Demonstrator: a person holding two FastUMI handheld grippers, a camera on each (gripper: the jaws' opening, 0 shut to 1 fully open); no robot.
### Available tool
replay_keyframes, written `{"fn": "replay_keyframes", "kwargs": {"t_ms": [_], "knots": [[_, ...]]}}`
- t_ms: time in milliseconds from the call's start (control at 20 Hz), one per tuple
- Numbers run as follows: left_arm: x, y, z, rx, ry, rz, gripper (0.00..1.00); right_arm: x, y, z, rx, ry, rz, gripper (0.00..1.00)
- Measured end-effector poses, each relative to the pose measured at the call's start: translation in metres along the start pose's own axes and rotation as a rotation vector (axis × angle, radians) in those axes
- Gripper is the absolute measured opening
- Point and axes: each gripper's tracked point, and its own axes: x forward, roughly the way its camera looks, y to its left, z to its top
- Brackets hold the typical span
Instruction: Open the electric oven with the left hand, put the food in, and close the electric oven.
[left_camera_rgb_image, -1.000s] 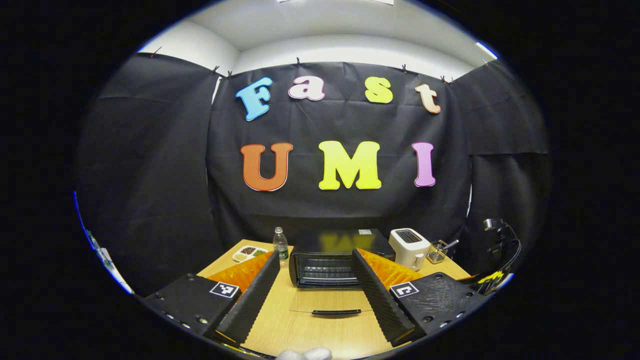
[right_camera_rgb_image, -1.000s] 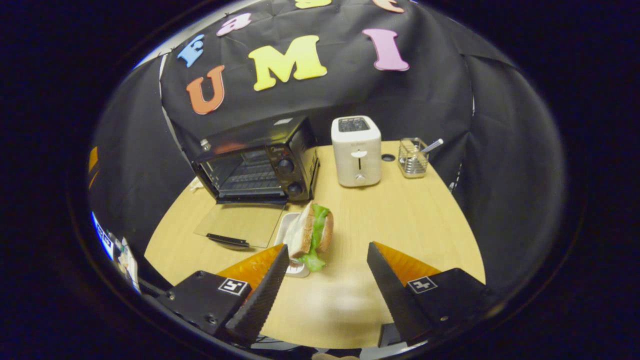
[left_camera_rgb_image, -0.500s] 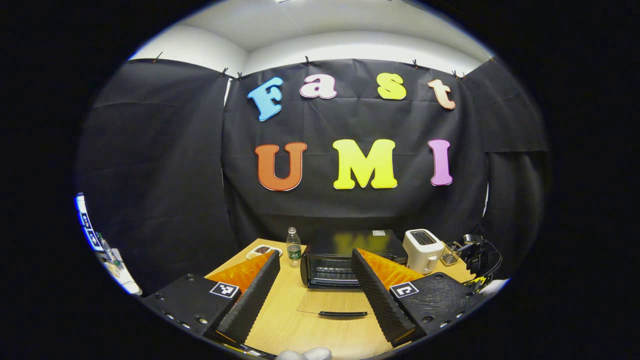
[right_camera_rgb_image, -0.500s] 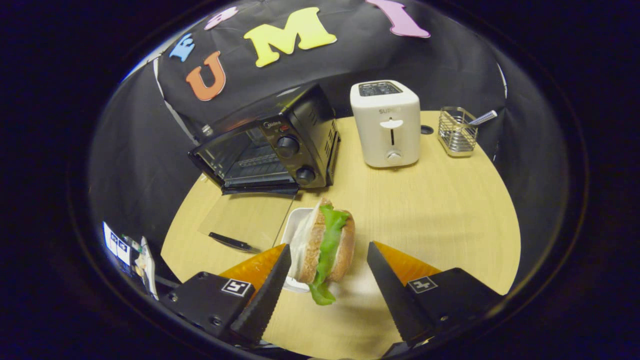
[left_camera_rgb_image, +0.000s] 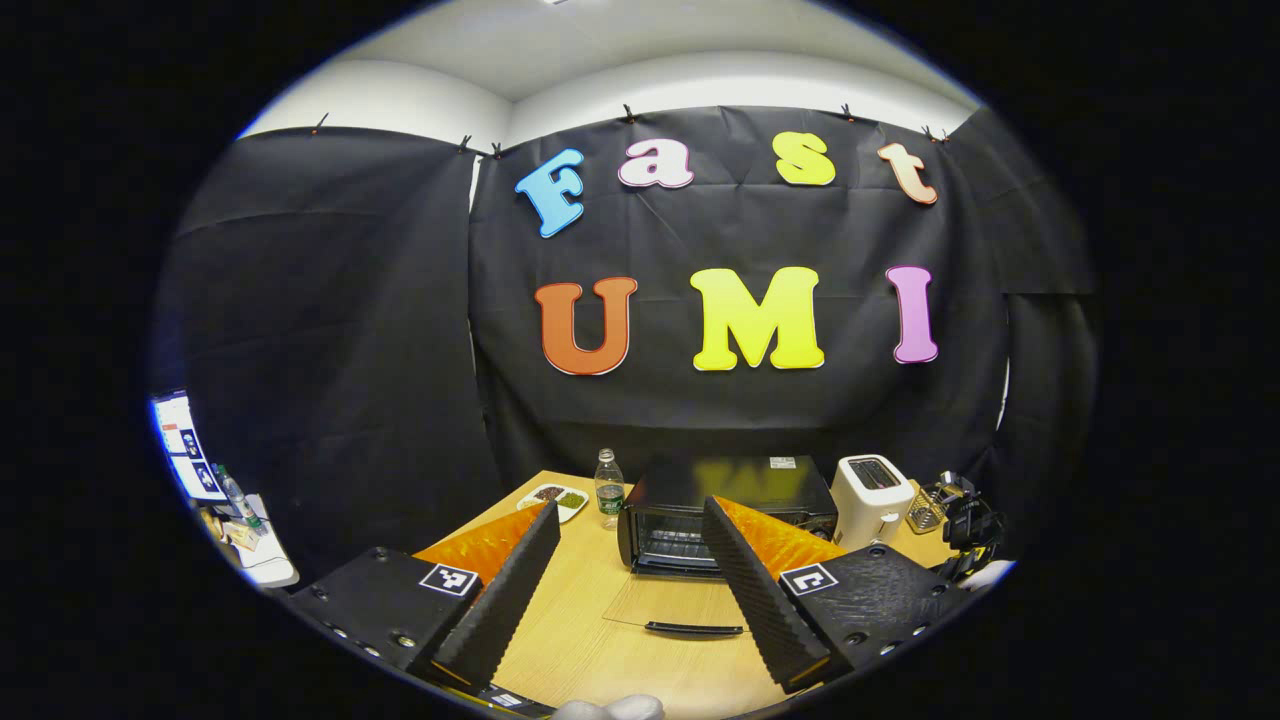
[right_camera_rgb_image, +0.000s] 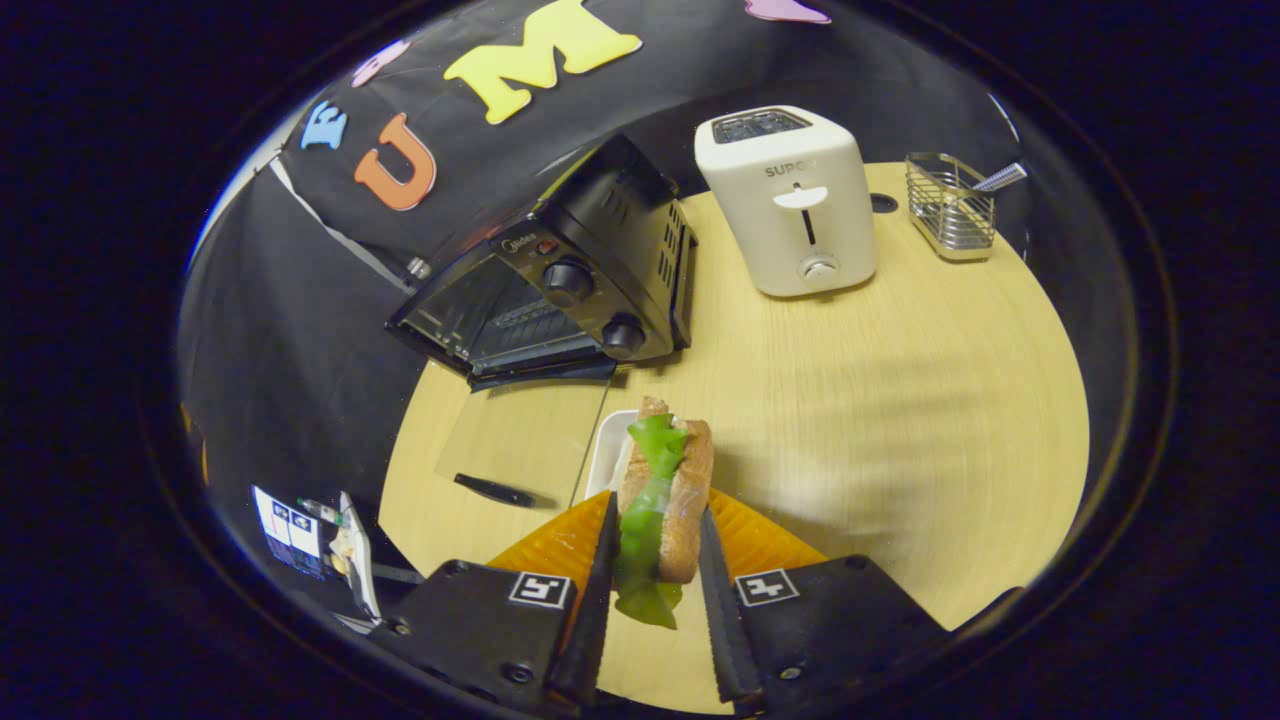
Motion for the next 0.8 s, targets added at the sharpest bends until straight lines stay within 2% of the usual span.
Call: {"fn": "replay_keyframes", "kwargs": {"t_ms": [50, 250, 500, 800], "knots": [[-0.001, 0.0, -0.001, 0.003, 0.001, 0.009, 0.94, -0.001, 0.002, -0.001, 0.009, -0.001, 0.006, 0.42], [-0.001, 0.0, -0.004, 0.003, 0.003, 0.017, 0.94, -0.01, 0.011, 0.004, 0.005, -0.023, 0.004, 0.39], [0.005, 0.016, -0.013, 0.006, 0.003, 0.0, 0.94, -0.036, 0.041, 0.024, 0.017, -0.133, -0.007, 0.39], [0.016, 0.036, -0.023, 0.023, 0.02, -0.105, 0.94, -0.034, 0.117, 0.035, 0.154, -0.307, 0.046, 0.39]]}}
